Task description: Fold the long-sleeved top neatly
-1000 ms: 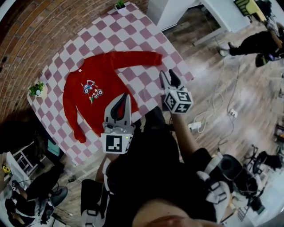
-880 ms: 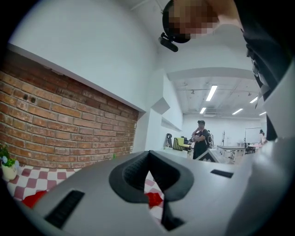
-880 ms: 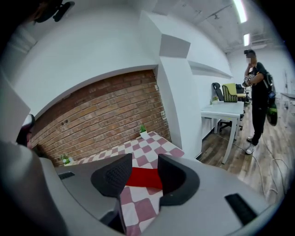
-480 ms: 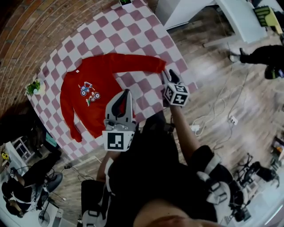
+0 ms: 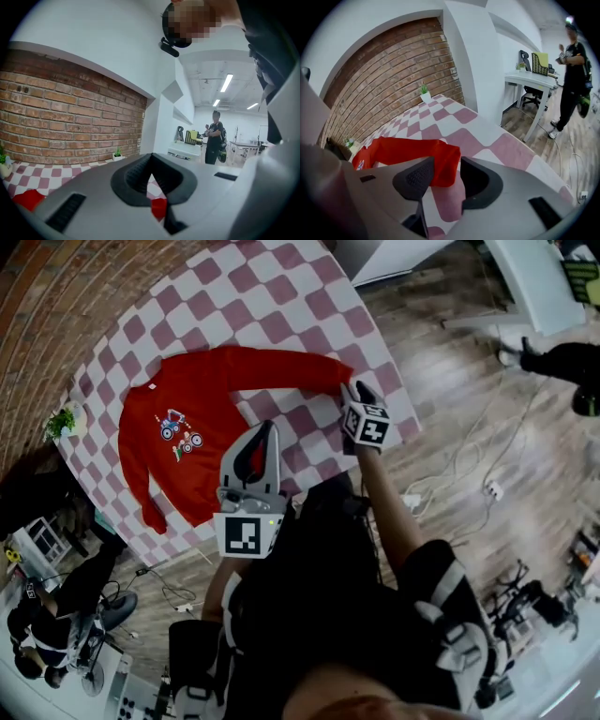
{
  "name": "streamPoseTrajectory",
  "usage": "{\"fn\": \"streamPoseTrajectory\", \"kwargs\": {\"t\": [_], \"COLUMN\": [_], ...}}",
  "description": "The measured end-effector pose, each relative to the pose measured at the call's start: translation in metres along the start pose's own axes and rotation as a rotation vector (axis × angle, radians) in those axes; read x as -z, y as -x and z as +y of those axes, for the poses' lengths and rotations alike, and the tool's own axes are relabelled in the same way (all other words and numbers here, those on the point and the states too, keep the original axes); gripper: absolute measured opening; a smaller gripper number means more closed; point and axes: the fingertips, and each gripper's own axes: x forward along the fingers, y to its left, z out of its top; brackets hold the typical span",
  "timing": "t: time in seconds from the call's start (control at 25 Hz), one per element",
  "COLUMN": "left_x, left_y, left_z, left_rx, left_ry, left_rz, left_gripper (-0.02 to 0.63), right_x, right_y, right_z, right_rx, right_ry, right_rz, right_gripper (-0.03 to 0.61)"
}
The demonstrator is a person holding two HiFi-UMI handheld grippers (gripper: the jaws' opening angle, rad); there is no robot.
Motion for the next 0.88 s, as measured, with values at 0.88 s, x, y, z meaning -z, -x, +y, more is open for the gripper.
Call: {"fn": "streamPoseTrajectory", "kwargs": {"t": [0.88], "left_x": [0.011], "left_y": [-0.028], "left_z": [-0.005], "left_rx": [-0.031], "left_ry": [0.023], "left_rz": [0.023], "left_gripper": [0.005], "right_x": [0.022], "right_y": [-0.019], "right_z": [0.01], "right_rx": [0.044], "right_ry": [0.193], "right_rz": [0.115], "right_gripper": [0.08]}}
